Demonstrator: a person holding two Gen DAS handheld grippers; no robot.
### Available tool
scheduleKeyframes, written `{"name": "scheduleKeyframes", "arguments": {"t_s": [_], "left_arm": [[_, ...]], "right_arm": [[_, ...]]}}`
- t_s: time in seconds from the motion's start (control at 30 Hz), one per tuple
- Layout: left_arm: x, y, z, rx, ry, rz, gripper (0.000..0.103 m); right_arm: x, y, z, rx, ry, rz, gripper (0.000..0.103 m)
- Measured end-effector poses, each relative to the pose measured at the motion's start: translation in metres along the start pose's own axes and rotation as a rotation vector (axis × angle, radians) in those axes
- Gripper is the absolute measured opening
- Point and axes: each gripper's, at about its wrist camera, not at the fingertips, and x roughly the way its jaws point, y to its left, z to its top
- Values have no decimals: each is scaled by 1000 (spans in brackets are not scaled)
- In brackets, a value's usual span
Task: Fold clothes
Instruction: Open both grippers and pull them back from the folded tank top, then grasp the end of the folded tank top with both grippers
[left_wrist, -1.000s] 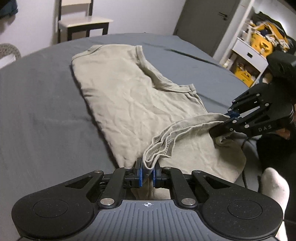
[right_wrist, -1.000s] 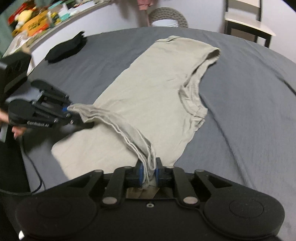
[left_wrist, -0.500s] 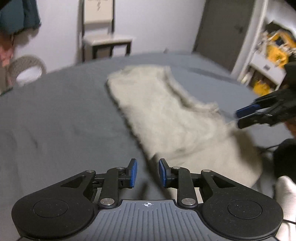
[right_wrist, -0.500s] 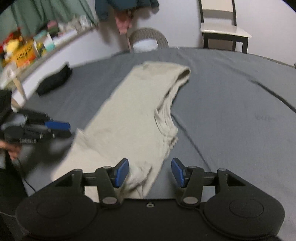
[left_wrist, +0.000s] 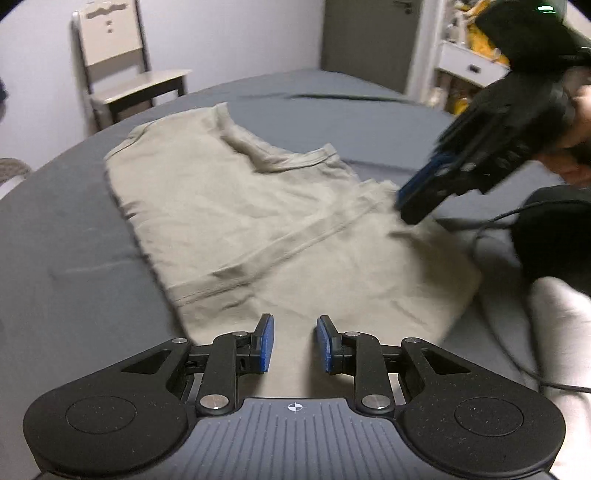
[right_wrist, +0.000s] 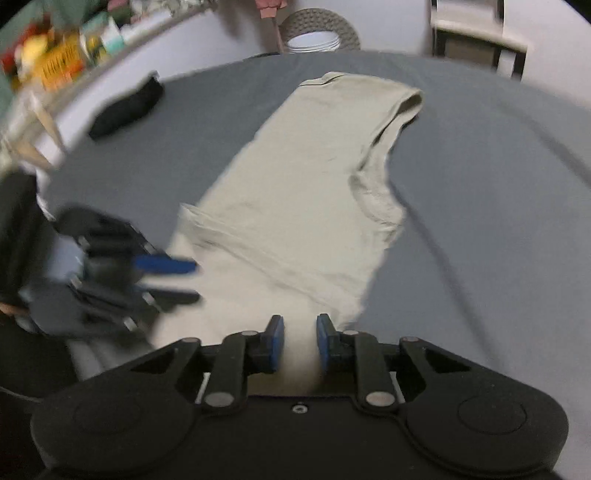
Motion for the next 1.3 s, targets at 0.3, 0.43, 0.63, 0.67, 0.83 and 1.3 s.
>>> {"name": "scheduleKeyframes", "arguments": {"t_s": [0.3,0.43,0.63,0.67,0.83,1.3], "left_arm": [[-7,9,-12,-57,-54,58,26],[-6,5,-12,-22,-53,90,26],[-9,9,-14,-19,-54,157,26],[-8,13,-13,-35,-51,159,26],[-7,25,-14,-73,-49,218,61],[-91,-32,-23,556,-196,164,76]], "right_arm": [[-9,-18,-9,218,-88,-23,36],[3,-23,-11,264,-110,-27,7],[-1,-16,-10,249,-177,-43,5],[0,-16,-8,249,-171,-55,5],[21,-24,-10,258,-100,-107,5],[-34,66,-37,-325,-97,-196,54]]}}
